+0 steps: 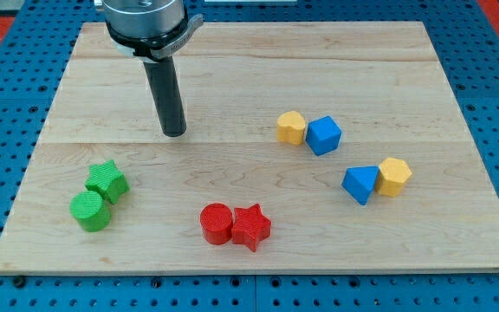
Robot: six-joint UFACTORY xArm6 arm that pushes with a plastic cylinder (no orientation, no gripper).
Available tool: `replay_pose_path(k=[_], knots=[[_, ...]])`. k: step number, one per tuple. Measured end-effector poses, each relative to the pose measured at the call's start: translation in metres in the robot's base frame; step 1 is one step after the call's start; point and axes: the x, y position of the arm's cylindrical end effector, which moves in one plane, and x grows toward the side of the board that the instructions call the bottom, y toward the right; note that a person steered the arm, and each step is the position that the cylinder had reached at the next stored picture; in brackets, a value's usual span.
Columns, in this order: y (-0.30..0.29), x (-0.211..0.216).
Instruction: Slightly move down the blue cube
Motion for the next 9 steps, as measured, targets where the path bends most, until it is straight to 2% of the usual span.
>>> replay_pose_path(k=[2,3,4,5,6,7,8,9], knots=[[0.076,0.007],[0.130,-0.014],[0.189,-0.058],[0.261,-0.012],[0.239,0.059],[0.244,0.055],[0.257,-0.009],[0.223,-0.038]])
